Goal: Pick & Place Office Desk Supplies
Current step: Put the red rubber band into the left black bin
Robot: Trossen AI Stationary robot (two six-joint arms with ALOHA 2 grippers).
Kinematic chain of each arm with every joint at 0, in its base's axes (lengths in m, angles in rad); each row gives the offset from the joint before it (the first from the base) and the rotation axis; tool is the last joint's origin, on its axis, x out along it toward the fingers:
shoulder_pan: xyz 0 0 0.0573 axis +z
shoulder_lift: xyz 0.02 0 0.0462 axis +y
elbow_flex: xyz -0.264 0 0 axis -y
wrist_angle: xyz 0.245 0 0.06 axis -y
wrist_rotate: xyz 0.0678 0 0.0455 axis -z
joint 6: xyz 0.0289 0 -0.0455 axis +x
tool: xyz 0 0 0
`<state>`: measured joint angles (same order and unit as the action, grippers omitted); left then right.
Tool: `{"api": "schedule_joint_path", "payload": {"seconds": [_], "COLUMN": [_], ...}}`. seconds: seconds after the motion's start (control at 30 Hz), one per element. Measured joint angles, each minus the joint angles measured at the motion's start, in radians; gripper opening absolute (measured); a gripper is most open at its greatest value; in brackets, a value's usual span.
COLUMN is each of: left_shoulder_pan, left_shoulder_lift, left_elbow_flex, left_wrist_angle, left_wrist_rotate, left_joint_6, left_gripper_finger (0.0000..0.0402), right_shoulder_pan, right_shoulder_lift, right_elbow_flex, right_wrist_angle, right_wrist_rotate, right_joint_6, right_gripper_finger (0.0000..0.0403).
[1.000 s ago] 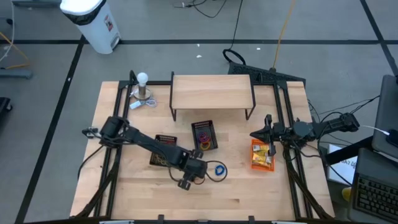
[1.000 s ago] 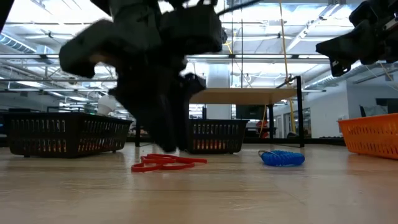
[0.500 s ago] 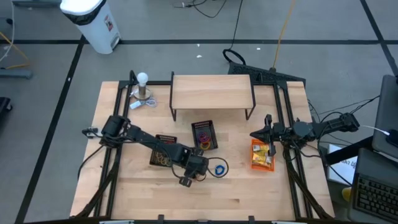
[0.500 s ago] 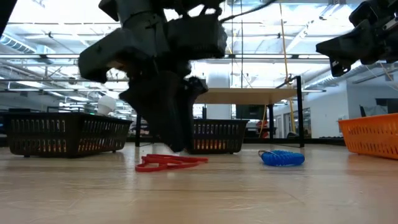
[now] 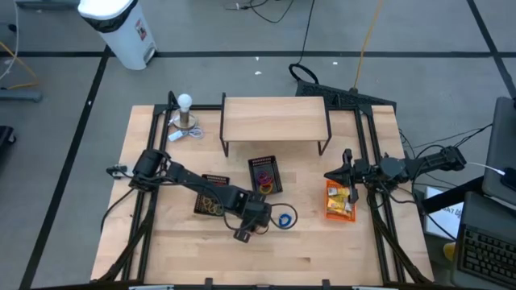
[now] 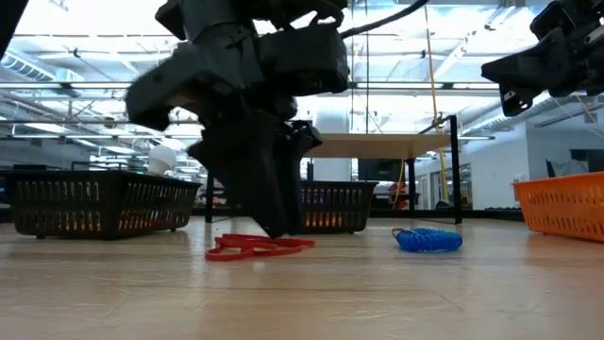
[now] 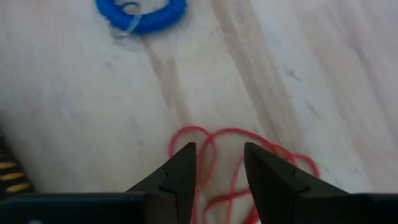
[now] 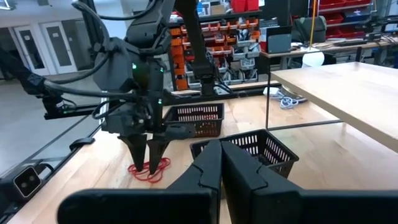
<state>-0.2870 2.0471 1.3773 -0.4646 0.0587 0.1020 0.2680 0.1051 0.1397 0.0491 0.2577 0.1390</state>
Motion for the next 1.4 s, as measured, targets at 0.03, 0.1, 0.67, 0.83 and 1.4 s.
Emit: {"api": "schedule_joint_path", "payload": {"seconds": [0.03,0.1,0.67,0.83,1.4], "left_shoulder_pan": [0.002,0.006,-0.006,-0.011,-0.018], "left_shoulder_lift": [0.009,0.019,0.024,-0.055,-0.631], "left_elbow_flex": [0.001,0.001,0.002,-0.003,0.001], "left_wrist_angle": [0.006,0.007,-0.010,-0.016,-0.095], "left_wrist_rotate": [-0.006,-0.003,0.016,0.011,0.015], "left_joint_6": [-0.004,-0.007,0.021,0.029,0.061], "left_gripper_finger": [0.0135,0.0129,0.0004,0.0002,0.0001], "right_shoulder_pan": [0.000,0.000,0.000,0.000,0.000], "right_shoulder_lift": [0.000,0.000,-0.001,-0.001,-0.002], "right_elbow_flex": [0.000,0.000,0.000,0.000,0.000], "right_wrist_angle": [0.001,0.001,0.007,0.007,0.014], "right_wrist_rotate": [0.000,-0.001,-0.001,-0.001,-0.001], "right_joint_6": [0.004,0.007,0.006,0.005,0.005], "right_gripper_finger": [0.0000,0.0000,0.0000,0.0000,0.0000]}}
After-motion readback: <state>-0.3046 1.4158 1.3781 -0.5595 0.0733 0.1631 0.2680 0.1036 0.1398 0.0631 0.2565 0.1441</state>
